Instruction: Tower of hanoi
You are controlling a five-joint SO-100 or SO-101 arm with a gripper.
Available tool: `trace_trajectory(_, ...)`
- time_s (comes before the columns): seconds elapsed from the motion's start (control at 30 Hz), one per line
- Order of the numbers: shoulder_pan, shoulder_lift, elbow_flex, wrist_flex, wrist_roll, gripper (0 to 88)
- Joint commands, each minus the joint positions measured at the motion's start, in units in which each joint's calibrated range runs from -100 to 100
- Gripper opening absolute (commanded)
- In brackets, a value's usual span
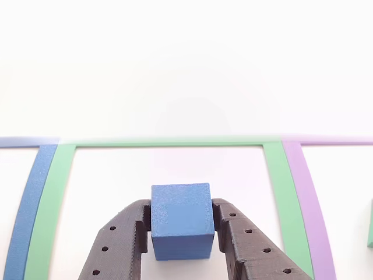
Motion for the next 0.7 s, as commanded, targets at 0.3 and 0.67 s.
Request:
trace_trajectory(0.3,1.76,-4.52,0.56,1.36,0.00,17.4)
trace_trajectory(0.67,2.07,-44.18,6.29,38.27,0.00,14.7)
